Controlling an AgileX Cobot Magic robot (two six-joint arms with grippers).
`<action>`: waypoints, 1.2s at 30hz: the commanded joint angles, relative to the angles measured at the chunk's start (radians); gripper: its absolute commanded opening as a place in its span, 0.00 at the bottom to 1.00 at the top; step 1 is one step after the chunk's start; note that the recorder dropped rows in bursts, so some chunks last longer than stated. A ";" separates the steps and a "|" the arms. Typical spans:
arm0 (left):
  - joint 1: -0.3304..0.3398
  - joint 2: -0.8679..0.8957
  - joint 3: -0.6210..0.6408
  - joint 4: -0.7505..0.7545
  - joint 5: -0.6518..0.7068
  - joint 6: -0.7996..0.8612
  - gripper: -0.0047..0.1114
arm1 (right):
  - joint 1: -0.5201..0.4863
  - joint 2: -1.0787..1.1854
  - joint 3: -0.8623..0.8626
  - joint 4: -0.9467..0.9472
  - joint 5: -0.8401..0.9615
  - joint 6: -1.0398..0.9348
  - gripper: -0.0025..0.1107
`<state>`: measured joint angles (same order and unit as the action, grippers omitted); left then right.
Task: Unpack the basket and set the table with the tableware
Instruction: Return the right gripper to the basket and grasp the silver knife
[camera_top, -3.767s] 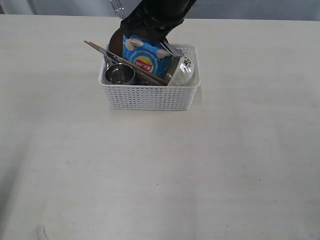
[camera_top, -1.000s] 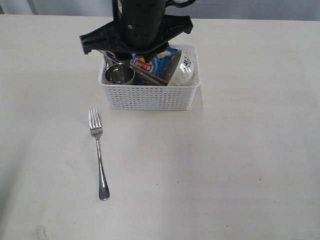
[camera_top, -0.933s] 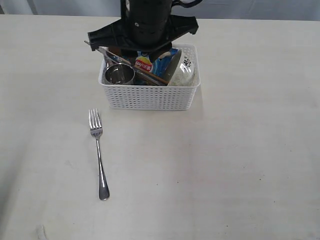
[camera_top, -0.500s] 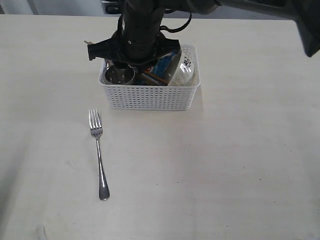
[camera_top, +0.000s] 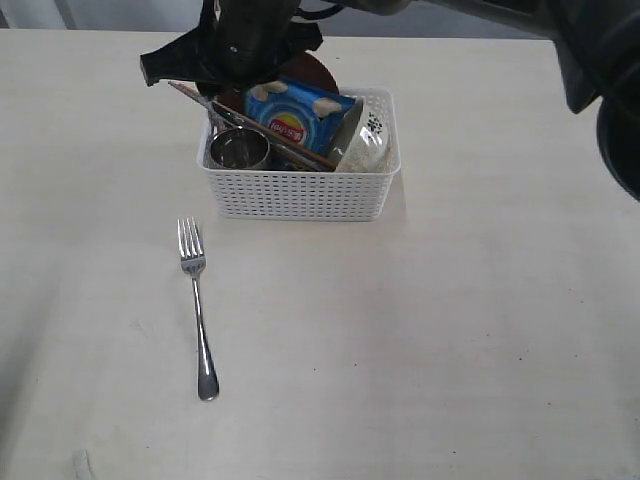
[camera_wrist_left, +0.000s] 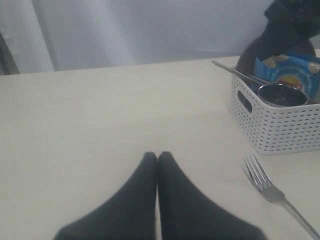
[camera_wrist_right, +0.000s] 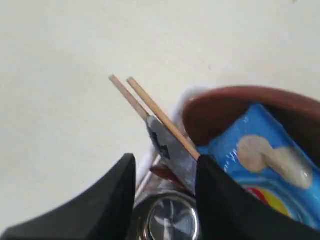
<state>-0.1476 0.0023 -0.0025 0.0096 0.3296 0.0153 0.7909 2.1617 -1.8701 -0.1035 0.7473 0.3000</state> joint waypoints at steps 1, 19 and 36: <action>-0.006 -0.002 0.002 -0.002 -0.008 -0.004 0.04 | 0.024 0.033 -0.006 -0.011 -0.062 -0.116 0.36; -0.006 -0.002 0.002 -0.002 -0.008 -0.004 0.04 | 0.027 0.109 -0.006 -0.178 -0.093 -0.134 0.36; -0.006 -0.002 0.002 -0.002 -0.008 -0.004 0.04 | 0.027 0.111 -0.006 -0.239 -0.035 -0.169 0.02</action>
<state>-0.1476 0.0023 -0.0025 0.0096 0.3296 0.0153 0.8222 2.2711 -1.8762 -0.3526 0.6645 0.1366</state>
